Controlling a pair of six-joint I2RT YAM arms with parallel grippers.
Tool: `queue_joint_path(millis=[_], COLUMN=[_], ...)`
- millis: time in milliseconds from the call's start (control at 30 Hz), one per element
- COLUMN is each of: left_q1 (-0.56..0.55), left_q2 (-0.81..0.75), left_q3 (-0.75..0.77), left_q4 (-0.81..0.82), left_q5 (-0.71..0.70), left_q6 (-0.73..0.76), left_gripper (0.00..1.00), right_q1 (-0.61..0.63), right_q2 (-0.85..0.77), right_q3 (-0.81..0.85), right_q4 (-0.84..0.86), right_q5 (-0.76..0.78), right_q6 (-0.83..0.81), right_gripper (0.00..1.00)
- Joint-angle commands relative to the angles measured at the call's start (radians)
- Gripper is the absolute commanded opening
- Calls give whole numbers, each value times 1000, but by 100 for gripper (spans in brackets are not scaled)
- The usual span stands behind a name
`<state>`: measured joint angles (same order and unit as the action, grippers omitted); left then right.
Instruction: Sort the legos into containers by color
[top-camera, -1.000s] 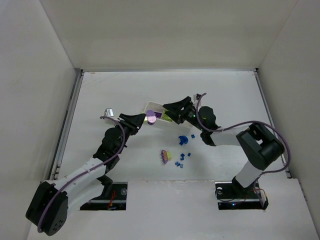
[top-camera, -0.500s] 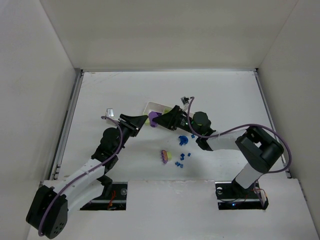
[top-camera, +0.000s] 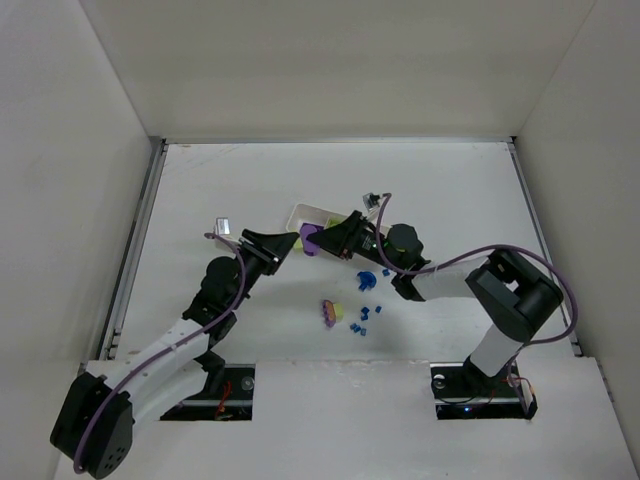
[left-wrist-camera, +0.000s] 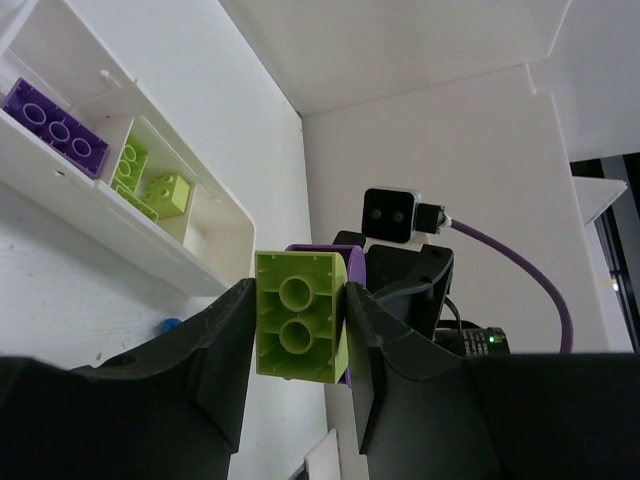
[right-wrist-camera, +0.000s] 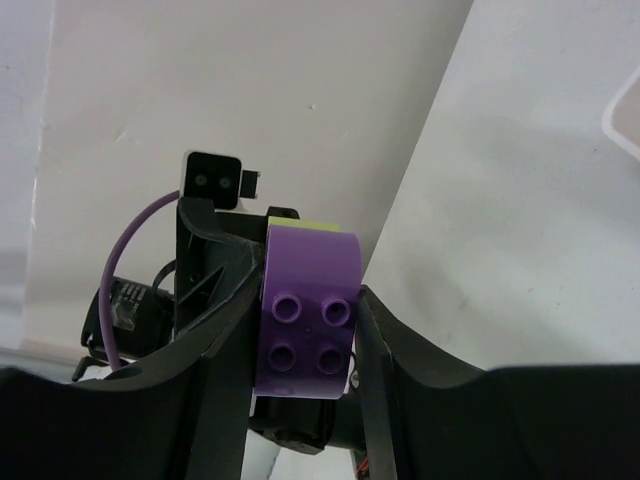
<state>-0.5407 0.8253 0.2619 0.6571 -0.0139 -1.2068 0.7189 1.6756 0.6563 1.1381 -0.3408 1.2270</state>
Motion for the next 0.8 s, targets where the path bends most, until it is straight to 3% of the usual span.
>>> queue_joint_path(millis=[0,433,600,767], left_q1=[26,152,166,155], left_q2=[-40,-68,-68,-86], left_q3=[-1,-18,-4,25], left_q4=[18,-8,-14,-66], left_q5=[31,103,115,85], left_q6=[6,30,68,151], left_gripper=[12,11,11,11], right_q1=[-28,-92,-103,-98], right_q2=[-46,-41,30,58], right_q3=[-23,-15,90,212], right_q4=[91,49,-96,-358], right_q5=[0,-4,34,166], right_q6=[-12,-8,-61,-190], right_gripper=[30,31,32,34])
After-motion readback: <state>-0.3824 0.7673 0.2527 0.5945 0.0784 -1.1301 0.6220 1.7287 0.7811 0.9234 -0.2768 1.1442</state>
